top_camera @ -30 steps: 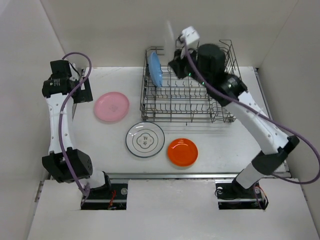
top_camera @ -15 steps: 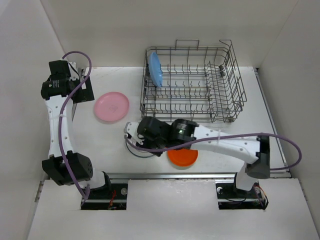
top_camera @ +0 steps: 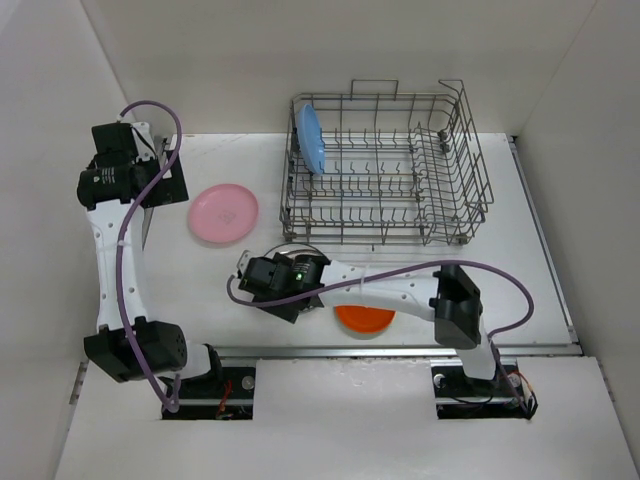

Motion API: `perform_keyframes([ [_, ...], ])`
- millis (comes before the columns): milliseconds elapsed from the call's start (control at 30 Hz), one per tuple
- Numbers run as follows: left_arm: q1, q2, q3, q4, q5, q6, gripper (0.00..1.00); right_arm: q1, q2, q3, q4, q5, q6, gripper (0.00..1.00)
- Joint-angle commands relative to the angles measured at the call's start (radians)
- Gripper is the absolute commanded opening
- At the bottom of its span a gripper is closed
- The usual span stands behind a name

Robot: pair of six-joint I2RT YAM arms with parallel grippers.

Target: Unload the plates from the dish rack

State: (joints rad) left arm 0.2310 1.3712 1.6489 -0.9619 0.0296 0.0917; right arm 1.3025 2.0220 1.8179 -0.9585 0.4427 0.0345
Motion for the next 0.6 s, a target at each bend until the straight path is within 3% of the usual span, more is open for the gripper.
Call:
perform_keyframes([
  [0,0.004,-0.017,0.003,0.012,0.016,-0.007,0.99,0.009,-0.055,0.060,0.023,-0.038,0.018,0.81],
  [67,0.004,-0.008,0.026,0.003,0.029,-0.007,0.99,0.009,-0.095,0.060,0.044,-0.050,0.018,0.88],
  [300,0.004,0.081,0.144,-0.064,0.170,-0.007,0.99,-0.025,-0.236,0.040,0.044,-0.144,0.064,0.89],
  [367,-0.042,0.110,0.208,-0.092,0.196,-0.007,0.99,-0.057,-0.288,0.015,0.081,-0.133,0.103,0.92],
  [467,-0.134,0.193,0.331,-0.127,0.236,-0.007,0.99,-0.170,-0.406,-0.064,0.130,-0.133,0.185,0.96],
  [567,-0.266,0.275,0.432,-0.136,0.204,-0.007,0.99,-0.369,-0.502,-0.144,0.193,-0.111,0.273,0.99],
])
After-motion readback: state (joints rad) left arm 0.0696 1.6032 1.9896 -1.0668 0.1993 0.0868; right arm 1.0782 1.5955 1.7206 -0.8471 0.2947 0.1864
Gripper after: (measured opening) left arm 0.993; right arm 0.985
